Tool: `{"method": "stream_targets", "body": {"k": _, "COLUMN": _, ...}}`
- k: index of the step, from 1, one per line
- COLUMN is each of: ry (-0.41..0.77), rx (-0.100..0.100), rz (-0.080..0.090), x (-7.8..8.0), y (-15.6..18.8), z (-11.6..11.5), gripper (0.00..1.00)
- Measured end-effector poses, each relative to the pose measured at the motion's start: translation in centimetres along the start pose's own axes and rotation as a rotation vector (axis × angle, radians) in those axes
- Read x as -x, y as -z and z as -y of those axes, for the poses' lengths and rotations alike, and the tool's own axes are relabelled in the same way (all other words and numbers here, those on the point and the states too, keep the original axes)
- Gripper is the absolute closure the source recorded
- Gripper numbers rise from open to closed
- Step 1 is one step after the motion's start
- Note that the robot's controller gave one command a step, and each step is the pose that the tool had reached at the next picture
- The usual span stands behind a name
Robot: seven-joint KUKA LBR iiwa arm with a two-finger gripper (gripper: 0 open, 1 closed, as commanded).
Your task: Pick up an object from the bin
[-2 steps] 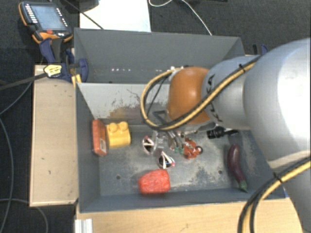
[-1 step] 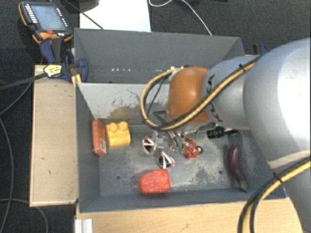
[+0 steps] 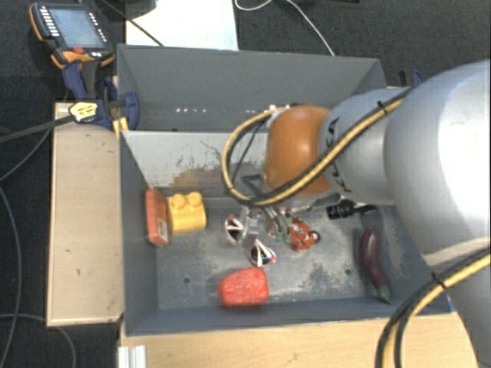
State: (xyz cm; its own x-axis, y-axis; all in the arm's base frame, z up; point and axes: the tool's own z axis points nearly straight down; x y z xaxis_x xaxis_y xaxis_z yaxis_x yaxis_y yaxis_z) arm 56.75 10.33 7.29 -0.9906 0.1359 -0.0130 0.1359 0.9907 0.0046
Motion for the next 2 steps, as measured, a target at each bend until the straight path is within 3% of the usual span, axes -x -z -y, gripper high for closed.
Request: {"method": "stream_targets", "body": {"k": 2, "ry": 0.000, "rx": 0.000, "rz": 0.000, "x": 0.00, "y": 0.00, "z": 0.00, "gripper": 1.00}}
